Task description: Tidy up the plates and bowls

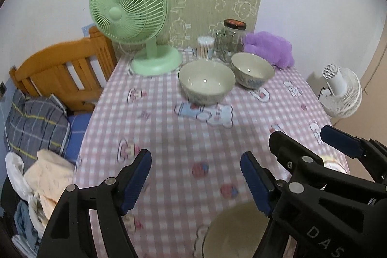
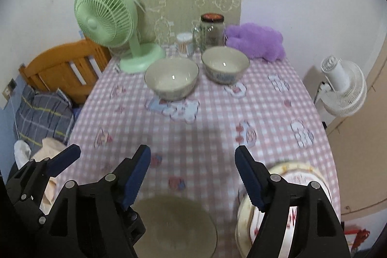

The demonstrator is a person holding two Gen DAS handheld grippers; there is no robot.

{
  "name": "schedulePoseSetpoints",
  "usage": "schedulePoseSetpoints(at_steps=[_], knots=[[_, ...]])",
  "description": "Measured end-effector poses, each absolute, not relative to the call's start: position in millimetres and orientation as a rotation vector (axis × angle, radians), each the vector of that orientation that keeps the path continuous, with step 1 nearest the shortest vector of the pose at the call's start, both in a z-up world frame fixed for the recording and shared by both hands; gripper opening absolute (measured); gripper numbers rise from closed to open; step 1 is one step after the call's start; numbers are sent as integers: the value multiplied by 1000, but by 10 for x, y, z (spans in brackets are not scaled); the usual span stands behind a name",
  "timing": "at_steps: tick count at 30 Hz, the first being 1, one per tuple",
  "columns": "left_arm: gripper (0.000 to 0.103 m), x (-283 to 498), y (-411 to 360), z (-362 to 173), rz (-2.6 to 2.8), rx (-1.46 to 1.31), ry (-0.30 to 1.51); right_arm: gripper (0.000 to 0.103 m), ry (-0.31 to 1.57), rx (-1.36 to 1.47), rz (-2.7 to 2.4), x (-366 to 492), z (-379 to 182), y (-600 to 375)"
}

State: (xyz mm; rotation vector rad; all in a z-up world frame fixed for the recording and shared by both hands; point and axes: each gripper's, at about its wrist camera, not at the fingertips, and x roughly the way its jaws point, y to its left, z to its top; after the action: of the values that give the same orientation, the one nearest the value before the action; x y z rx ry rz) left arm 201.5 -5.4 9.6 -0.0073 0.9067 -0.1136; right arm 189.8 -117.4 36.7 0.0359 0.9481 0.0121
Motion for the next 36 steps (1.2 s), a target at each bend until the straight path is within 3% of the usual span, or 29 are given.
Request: schedulePoseSetpoints(at_steps=[18,31,36], knots=[[77,3336,-341,-147,98,1,905,76,968,43,90,3376,74,-1406],[77,3931,-353,-534,135,6,954,51,1061,127,137,4094,-418,-1413],[67,4066,-315,-698,101,-39,995,47,1095,144,140,4231,-595,-1403]])
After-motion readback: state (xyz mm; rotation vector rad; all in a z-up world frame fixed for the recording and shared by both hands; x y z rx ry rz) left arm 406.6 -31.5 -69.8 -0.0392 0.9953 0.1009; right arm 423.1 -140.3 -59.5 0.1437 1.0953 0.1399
